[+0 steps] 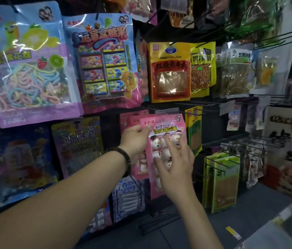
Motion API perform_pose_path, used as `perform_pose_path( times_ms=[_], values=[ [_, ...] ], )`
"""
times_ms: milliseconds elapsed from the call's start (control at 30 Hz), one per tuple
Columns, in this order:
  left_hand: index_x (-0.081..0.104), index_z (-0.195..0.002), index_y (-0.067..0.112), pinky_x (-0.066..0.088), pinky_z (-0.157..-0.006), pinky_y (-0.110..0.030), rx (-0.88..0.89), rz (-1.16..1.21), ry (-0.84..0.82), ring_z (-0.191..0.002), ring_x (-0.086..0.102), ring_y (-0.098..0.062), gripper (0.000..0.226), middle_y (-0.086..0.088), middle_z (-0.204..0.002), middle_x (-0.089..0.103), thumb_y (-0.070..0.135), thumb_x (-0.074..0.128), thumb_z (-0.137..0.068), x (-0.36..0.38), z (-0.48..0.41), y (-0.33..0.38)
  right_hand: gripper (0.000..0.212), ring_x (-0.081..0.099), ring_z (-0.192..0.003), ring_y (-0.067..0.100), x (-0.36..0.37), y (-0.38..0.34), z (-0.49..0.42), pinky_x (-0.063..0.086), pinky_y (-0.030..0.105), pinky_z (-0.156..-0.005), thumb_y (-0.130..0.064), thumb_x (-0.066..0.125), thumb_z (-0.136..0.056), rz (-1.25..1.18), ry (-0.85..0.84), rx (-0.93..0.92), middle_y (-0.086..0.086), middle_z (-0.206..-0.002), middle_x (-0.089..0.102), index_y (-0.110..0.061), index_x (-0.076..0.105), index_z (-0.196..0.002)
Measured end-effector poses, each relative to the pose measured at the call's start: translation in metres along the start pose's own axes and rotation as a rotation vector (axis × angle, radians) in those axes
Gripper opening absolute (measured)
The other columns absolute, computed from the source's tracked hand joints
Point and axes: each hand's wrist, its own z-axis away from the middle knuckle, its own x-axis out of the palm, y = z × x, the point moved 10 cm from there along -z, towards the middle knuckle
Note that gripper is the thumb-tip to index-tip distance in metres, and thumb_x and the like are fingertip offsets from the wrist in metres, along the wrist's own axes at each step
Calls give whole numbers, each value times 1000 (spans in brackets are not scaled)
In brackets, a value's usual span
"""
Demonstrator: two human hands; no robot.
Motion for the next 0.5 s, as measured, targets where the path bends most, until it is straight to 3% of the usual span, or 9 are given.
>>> perform_pose_path(
  times_ms=[100, 200, 333, 500],
  values=[
    [77, -104, 22, 62, -84, -65, -16, 20, 7, -103, 72, -38, 23, -12, -99, 73, 42, 65, -103, 1, -4, 2, 71, -1, -159, 14, 4, 1, -2, 22, 52, -128, -60, 59, -98, -30, 2, 4, -17, -175, 0, -44, 34, -162],
    [79, -96, 25, 64, -81, -61, 8, -6, 42, -94, 72, -35, 21, -4, -79, 66, 43, 68, -100, -2, -10, 4, 78, -3, -160, 16, 10, 2, -4, 22, 55, -127, -74, 49, -92, -29, 6, 26, -18, -175, -4, -45, 31, -163],
    [80, -92, 22, 65, -76, -61, 15, -43, 95, -77, 68, -27, 27, -1, -73, 59, 47, 70, -97, -9, -15, -3, 80, -7, -160, 15, 19, 3, -4, 19, 57, -128, -66, 60, -94, -26, -40, 42, -20, -174, -8, -47, 25, -164],
    [81, -101, 28, 67, -76, -52, 36, -72, 158, -86, 74, -28, 22, 2, -82, 70, 46, 70, -98, -21, -20, -5, 73, -8, -159, 12, 27, -1, -3, 17, 54, -130, -61, 58, -99, -83, -79, 43, -22, -174, -7, -47, 27, -163]
  ],
)
